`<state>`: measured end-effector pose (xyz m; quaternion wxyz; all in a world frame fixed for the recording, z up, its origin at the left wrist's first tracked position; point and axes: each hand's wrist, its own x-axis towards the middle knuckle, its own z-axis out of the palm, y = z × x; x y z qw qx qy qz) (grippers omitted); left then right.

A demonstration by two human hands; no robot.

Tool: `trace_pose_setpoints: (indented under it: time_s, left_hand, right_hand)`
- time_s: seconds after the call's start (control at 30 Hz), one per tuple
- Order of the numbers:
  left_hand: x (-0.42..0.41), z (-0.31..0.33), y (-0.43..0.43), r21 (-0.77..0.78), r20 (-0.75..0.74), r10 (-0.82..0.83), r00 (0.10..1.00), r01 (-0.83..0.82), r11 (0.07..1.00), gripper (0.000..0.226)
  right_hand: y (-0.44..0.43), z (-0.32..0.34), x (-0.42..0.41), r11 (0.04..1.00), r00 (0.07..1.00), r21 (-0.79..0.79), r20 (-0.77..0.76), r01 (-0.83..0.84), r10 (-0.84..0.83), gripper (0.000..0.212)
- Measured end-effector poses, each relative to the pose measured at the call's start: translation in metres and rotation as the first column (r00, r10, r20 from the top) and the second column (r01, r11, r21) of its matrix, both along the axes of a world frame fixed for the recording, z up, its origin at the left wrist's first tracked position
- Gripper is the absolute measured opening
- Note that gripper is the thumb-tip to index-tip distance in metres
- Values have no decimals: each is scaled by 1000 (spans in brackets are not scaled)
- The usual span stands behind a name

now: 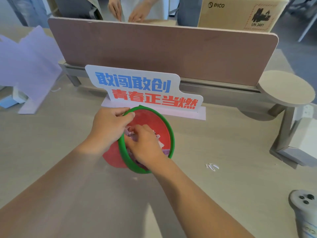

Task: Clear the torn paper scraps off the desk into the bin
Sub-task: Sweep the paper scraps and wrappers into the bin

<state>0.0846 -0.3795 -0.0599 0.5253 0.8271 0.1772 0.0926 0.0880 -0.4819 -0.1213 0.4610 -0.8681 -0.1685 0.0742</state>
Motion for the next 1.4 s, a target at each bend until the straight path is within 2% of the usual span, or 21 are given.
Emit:
trace_pose_setpoints:
  time_s: [0.03,0.1,0.17,0.2,0.27,0.33,0.4,0.5,0.67,0.77,0.87,1.0,1.03,1.1,1.17,1.27,1.33,1.4]
  left_hand:
    - [0,0,0,-10,1,5,1000,-5,1000,23]
    - [0,0,1,-28,8,17,1000,-17,999,28]
    - [0,0,0,-41,8,28,1000,-28,999,39]
    - [0,0,-1,-32,9,26,1000,-26,999,39]
    - [0,-1,-6,-4,13,8,1000,-8,1000,32]
    - [0,0,-14,-4,16,-16,1000,16,1000,27]
    - [1,-3,-21,-21,18,-24,1000,25,999,23]
    - [2,-4,-34,-12,32,-51,998,51,999,18]
    - [3,-4,-47,68,15,-95,995,94,993,19]
    - [4,-4,-49,81,7,-93,996,92,992,23]
    - [4,-5,-51,89,14,-94,996,92,992,18]
    - [3,-5,-54,73,16,-97,995,95,993,14]
    - [2,-5,-55,74,12,-96,995,95,993,14]
    - [2,-4,-57,75,2,-93,996,93,993,15]
    - [1,-3,-58,63,-9,-88,996,89,994,14]
    - [1,-1,-55,56,-17,-76,997,77,995,12]
    - [3,0,-52,54,-21,-62,998,64,997,15]
    - [4,1,-53,48,-21,-56,998,57,997,15]
  right_hand:
    - [-7,0,-1,998,999,47,33,34,-35,32]
    - [-32,-2,-2,962,968,161,91,219,-236,24]
    - [-77,-20,-2,850,865,211,33,483,-500,10]
    - [-103,-35,-2,787,800,170,-14,593,-600,9]
    - [-151,-65,-5,714,710,-50,-77,698,-700,16]
    - [-185,-86,-13,664,644,-281,-174,692,-745,29]
    - [-201,-96,-18,641,602,-376,-232,669,-764,42]
    - [-203,-101,-19,689,665,-353,-207,634,-718,42]
    - [-192,-111,-21,744,755,-375,-152,553,-638,9]
    - [-194,-112,-22,756,826,-467,-90,458,-556,9]
    - [-195,-112,-19,741,880,-568,-58,359,-471,13]
    - [-196,-112,-12,735,891,-607,-93,302,-443,16]
    - [-196,-110,-9,752,866,-571,-133,330,-481,15]
    - [-200,-100,1,780,754,-409,-268,474,-599,13]
    - [-204,-82,12,747,669,-226,-336,626,-663,18]
    - [-191,-39,21,784,746,-58,-272,617,-607,22]
    - [-165,-8,19,868,844,8,-238,497,-481,19]
    - [-134,7,13,953,931,-21,-207,303,-300,15]
